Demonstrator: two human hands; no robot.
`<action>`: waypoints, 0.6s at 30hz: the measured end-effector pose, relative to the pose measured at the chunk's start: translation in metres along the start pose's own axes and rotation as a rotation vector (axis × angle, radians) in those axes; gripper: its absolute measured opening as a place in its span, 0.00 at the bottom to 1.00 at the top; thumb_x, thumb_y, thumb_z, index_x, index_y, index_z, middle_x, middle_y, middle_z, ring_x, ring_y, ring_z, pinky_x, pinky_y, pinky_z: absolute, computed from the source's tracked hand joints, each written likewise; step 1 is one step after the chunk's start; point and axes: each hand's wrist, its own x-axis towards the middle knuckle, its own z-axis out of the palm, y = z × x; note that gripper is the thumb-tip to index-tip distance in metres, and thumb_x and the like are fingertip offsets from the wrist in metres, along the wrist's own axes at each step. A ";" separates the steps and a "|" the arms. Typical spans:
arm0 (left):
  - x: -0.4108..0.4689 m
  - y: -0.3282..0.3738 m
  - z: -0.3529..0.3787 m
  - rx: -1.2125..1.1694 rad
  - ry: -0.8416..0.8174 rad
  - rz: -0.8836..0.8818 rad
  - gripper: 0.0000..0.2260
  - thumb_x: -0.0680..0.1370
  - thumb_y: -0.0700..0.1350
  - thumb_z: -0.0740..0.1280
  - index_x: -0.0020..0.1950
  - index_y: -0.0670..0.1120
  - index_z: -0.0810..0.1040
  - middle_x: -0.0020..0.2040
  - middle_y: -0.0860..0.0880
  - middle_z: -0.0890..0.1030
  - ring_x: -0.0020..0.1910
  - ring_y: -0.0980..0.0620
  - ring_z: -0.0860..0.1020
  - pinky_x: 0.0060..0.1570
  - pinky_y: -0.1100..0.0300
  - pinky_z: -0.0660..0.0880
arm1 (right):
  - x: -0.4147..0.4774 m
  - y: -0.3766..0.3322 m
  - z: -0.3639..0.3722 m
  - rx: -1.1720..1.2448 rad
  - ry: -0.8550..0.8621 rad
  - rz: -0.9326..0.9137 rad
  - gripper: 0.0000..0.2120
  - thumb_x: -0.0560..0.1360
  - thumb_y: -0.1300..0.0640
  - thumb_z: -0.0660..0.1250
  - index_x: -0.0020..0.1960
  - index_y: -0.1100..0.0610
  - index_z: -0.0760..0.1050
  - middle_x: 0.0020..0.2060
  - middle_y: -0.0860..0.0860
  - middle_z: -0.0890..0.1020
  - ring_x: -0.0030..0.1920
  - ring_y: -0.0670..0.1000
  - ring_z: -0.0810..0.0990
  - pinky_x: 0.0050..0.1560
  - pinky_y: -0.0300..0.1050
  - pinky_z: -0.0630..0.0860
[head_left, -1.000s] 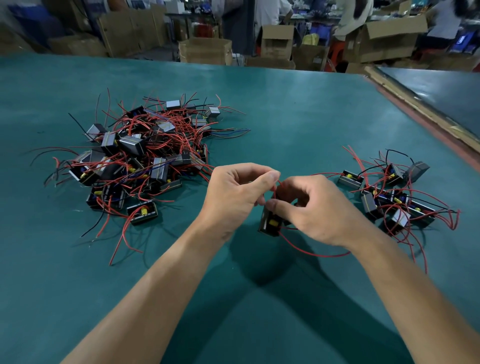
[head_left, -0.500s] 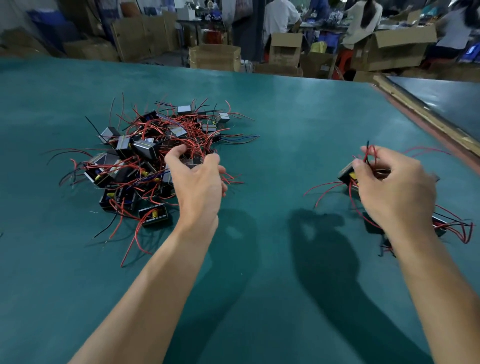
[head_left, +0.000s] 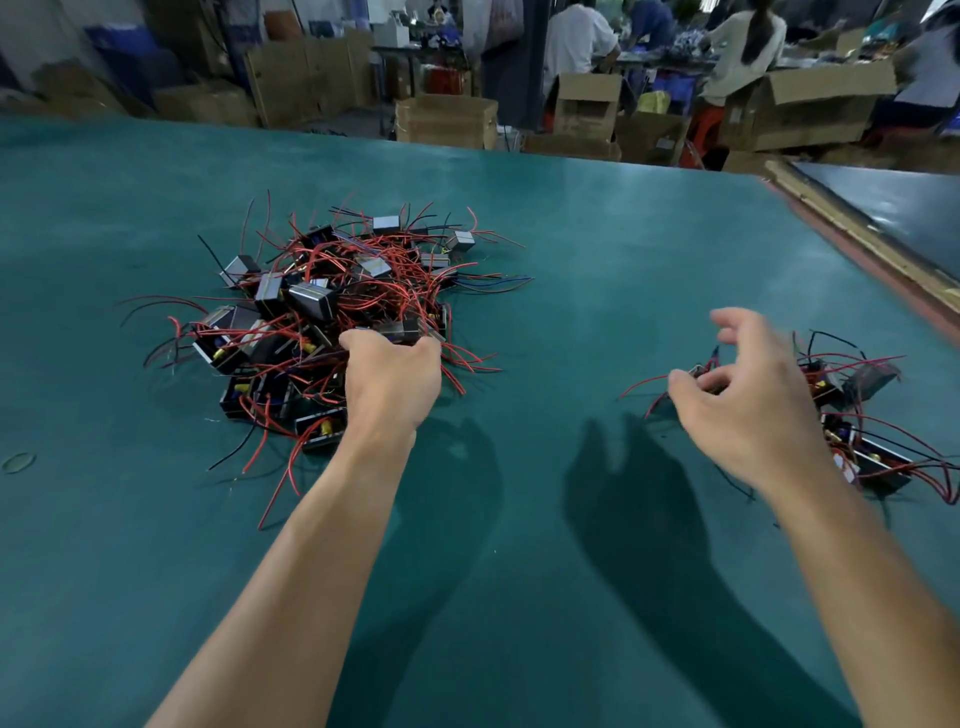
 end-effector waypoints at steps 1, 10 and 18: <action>-0.003 -0.001 -0.001 0.098 0.011 0.070 0.17 0.74 0.43 0.66 0.61 0.40 0.70 0.36 0.49 0.77 0.38 0.46 0.80 0.34 0.54 0.76 | -0.002 -0.002 0.002 0.009 -0.016 -0.015 0.24 0.73 0.58 0.70 0.68 0.53 0.69 0.57 0.50 0.71 0.48 0.53 0.80 0.58 0.46 0.70; -0.019 0.000 -0.002 0.787 0.107 0.365 0.25 0.74 0.43 0.68 0.66 0.38 0.62 0.68 0.38 0.62 0.67 0.37 0.61 0.65 0.46 0.62 | -0.002 -0.003 0.000 0.130 0.100 -0.072 0.12 0.74 0.60 0.68 0.57 0.52 0.77 0.50 0.46 0.81 0.36 0.48 0.81 0.47 0.45 0.73; -0.004 -0.001 -0.013 0.808 0.081 0.278 0.26 0.72 0.36 0.69 0.68 0.40 0.64 0.65 0.37 0.68 0.65 0.36 0.66 0.60 0.46 0.67 | -0.004 -0.001 0.008 0.194 -0.053 -0.129 0.08 0.75 0.60 0.68 0.51 0.49 0.77 0.40 0.41 0.82 0.30 0.46 0.78 0.38 0.41 0.71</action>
